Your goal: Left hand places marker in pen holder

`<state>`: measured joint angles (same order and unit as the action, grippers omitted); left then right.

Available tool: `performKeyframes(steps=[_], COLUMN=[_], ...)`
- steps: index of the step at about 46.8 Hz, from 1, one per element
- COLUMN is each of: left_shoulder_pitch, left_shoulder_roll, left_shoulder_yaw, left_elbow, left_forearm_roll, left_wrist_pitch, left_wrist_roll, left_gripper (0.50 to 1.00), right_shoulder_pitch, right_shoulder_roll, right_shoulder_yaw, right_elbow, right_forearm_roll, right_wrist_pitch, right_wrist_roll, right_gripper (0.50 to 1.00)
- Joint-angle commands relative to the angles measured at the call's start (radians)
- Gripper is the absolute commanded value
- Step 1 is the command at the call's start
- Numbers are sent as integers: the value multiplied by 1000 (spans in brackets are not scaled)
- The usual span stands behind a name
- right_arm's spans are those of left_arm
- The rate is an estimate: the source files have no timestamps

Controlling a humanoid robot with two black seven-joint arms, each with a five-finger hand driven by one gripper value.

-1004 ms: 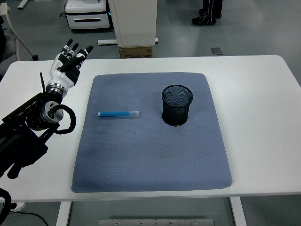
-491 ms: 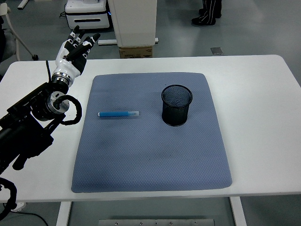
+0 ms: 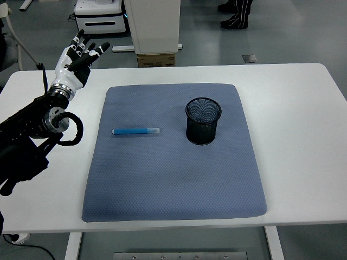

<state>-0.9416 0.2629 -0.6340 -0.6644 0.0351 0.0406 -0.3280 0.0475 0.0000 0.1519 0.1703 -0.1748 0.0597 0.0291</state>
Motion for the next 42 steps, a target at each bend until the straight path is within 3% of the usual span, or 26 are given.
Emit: performKeyframes(steps=[1, 8, 26, 36, 42], left_shoulder_pitch=[-8, -5, -9, -46, -63], left_shoulder_roll=[18, 45, 52, 94, 136], left_shoulder_yaw=[33, 39, 42, 88, 151], left_elbow=[-1, -14, -60, -78, -150], left_forearm_roll=[28, 74, 290, 382, 463], left_wrist_pitch=[1, -4, 4, 2, 10], left_wrist_roll=[1, 20, 254, 310, 317], left_gripper=[1000, 1000, 1000, 1000, 1000], right_shoulder_pitch=[0, 0, 0, 0, 0], right_shoulder_roll=[0, 0, 0, 0, 0], right_shoulder_yaw=[0, 0, 0, 0, 0], right_elbow=[0, 0, 0, 0, 0], right_forearm_roll=[0, 0, 0, 0, 0], right_wrist_pitch=[0, 0, 0, 0, 0], right_wrist_roll=[0, 0, 0, 0, 0], right_gripper=[1000, 1000, 1000, 1000, 1000])
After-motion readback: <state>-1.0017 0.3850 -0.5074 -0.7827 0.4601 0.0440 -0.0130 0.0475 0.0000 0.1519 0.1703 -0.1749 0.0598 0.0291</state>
